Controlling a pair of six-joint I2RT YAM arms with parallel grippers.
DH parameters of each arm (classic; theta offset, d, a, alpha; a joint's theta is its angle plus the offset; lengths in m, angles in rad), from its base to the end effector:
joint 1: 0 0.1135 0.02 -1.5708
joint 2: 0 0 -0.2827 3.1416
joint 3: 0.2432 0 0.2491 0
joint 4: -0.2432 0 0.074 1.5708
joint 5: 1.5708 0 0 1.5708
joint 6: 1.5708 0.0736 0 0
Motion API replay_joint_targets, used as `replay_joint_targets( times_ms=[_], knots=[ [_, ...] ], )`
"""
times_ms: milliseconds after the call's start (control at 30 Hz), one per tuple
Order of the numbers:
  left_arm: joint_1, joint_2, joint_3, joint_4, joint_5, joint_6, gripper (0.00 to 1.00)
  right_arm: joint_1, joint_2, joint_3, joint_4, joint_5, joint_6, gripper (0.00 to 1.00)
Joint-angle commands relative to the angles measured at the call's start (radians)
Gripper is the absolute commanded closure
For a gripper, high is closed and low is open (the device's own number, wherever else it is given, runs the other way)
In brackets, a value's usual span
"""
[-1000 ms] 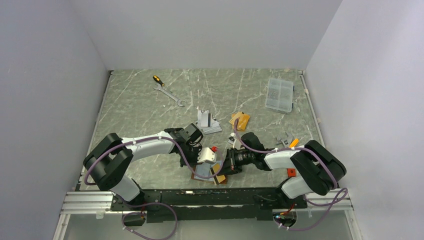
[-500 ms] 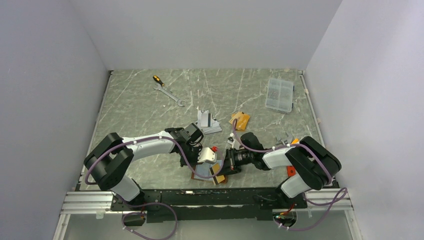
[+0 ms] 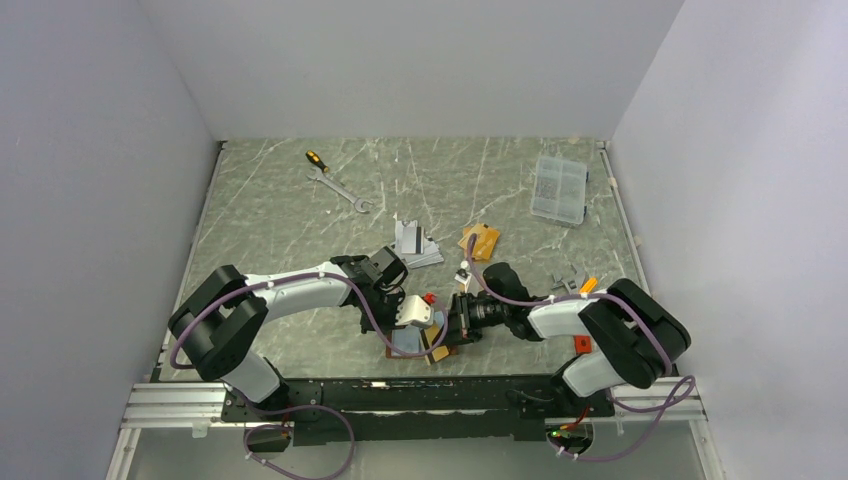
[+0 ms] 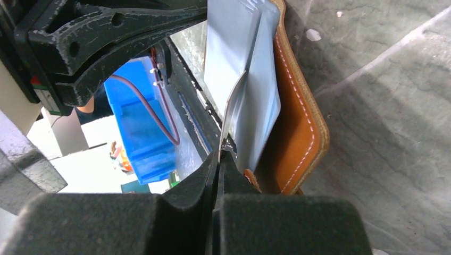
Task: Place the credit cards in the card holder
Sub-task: Insert the credit card into the card holder.
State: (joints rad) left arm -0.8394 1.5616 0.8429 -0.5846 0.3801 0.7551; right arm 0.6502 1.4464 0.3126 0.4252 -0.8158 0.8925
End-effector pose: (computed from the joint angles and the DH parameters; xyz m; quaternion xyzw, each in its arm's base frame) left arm 0.1643 -0.2240 0.1449 0.7139 0.6619 -0.1926 0.1229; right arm 0.1555 0.1856 0.1194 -0.0638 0.8479 0.5258 0.0238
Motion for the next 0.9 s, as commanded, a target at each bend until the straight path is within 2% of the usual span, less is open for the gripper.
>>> replay_joint_targets(
  times_ms=[0, 400, 633, 867],
  knots=[
    [-0.02, 0.061, -0.044, -0.04, -0.002, 0.001, 1.0, 0.003, 0.032, 0.004, 0.12, -0.009, -0.014, 1.0],
    [-0.025, 0.055, -0.032, -0.066, -0.009, 0.012, 1.0, 0.004, 0.047, 0.011, 0.098, 0.059, -0.062, 1.0],
    [-0.015, 0.013, -0.001, -0.107, -0.001, 0.007, 1.0, 0.015, -0.121, 0.034, -0.107, 0.094, -0.157, 1.0],
    [0.018, -0.024, 0.059, -0.175, 0.004, 0.025, 1.0, 0.015, -0.093, 0.129, -0.216, 0.09, -0.22, 1.0]
  ],
)
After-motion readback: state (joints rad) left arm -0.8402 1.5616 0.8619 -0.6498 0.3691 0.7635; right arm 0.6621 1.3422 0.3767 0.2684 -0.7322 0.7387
